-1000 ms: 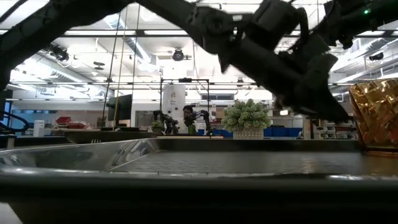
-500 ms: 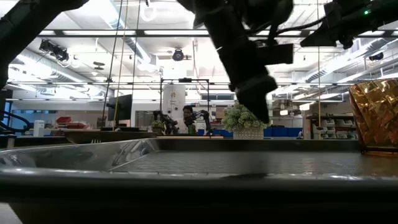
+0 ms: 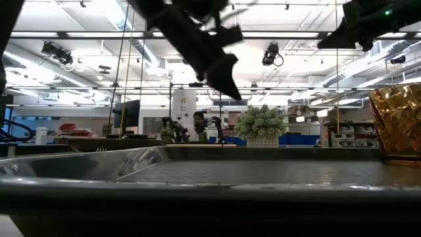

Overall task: Pick and place plate/cup/fork/spoon on tray
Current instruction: Put the black plate on the black serving tray to the bottom left of the brown glass cup

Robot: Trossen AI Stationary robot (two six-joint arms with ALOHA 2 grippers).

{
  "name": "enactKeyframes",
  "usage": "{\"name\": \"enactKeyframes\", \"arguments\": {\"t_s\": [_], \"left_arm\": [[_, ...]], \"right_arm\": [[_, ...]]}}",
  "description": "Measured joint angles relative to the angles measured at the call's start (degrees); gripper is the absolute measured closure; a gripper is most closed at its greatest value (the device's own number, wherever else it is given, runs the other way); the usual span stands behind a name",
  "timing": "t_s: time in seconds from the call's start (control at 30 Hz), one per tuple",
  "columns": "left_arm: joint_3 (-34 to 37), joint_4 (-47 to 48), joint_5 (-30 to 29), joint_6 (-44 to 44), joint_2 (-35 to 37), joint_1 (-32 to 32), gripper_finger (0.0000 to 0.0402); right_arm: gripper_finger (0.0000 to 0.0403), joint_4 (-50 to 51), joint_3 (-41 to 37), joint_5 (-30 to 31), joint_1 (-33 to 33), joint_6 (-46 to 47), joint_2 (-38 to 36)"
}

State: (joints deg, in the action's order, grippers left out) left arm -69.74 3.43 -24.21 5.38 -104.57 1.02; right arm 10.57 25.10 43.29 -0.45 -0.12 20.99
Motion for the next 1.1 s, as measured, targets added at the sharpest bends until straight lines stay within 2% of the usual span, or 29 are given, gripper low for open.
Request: {"name": "enactKeyframes", "arguments": {"t_s": [0.13, 0.33, 0.53, 0.8, 1.1], "left_arm": [[9.09, -7.84, -0.16, -1.87, 6.78, -0.26, 0.0392], [18.74, -10.54, -0.31, -8.12, 15.34, -3.23, 0.0392], [24.68, -11.94, -0.01, -12.08, 22.24, -7.17, 0.0392], [31.62, -12.93, 0.41, -12.93, 31.50, -11.51, 0.0392], [39.74, -15.69, 0.62, -16.76, 38.92, -18.95, 0.0392]], "right_arm": [[0.0394, -0.60, 0.00, -0.10, 0.04, -0.10, 0.00], [0.0394, -0.58, 0.00, -0.26, 0.08, -1.01, 0.07], [0.0394, -0.67, 0.00, -1.04, 0.10, -1.16, 0.37], [0.0394, -0.62, 0.00, -1.07, 0.00, -1.17, 1.43], [0.0394, -1.64, 0.00, -2.55, -0.04, -0.98, 2.66]]}}
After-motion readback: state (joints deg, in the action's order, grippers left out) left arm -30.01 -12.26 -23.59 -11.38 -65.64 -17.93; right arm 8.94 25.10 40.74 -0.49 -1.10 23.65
